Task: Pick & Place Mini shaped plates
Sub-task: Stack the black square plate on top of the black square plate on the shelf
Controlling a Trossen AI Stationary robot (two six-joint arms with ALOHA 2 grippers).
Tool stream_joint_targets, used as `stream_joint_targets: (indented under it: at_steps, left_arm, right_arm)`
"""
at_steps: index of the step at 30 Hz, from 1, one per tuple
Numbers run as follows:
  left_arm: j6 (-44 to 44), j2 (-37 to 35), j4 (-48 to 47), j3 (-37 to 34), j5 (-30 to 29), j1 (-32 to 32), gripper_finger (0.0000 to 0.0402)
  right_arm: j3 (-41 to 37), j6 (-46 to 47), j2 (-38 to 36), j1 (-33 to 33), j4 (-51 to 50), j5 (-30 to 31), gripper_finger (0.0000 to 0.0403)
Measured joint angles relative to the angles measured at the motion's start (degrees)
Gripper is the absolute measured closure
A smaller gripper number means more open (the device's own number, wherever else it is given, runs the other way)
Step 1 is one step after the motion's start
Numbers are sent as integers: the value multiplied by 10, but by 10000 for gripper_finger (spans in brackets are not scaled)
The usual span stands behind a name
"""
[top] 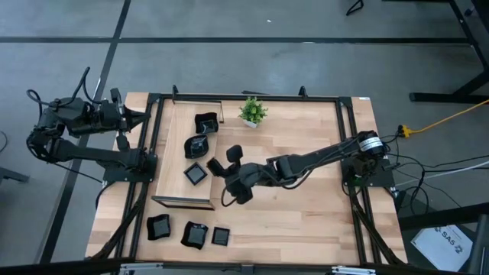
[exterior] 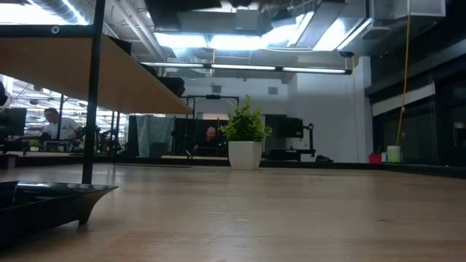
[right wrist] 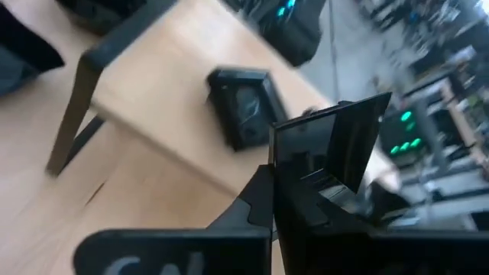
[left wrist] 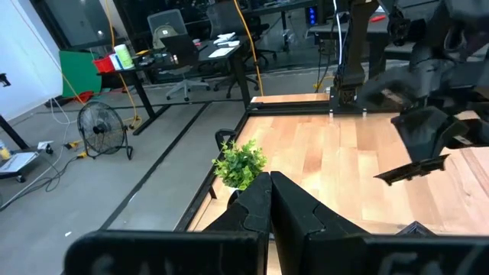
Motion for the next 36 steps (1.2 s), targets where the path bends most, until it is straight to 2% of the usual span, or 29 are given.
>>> stream_joint_targets:
  at_steps: [5, 9, 14, 17, 29, 36]
  left_arm:
    - [0, 0, 0, 0, 0, 0, 398]
    - [0, 0, 0, 0, 0, 0, 398]
    - [0, 0, 0, 0, 0, 0, 398]
    - [0, 0, 0, 0, 0, 0, 398]
    - [0, 0, 0, 0, 0, 0, 398]
    - [0, 0, 0, 0, 0, 0, 398]
  right_arm:
    - [0, -50, 0, -4, 75, -51, 398]
    - [0, -54, 2, -12, 128, -98, 398]
    - [1, -56, 13, -22, 133, -104, 398]
    - [29, -54, 37, -24, 108, -105, 398]
    - [252, -31, 162, -33, -93, -87, 398]
    - [312, -19, 203, -33, -167, -69, 398]
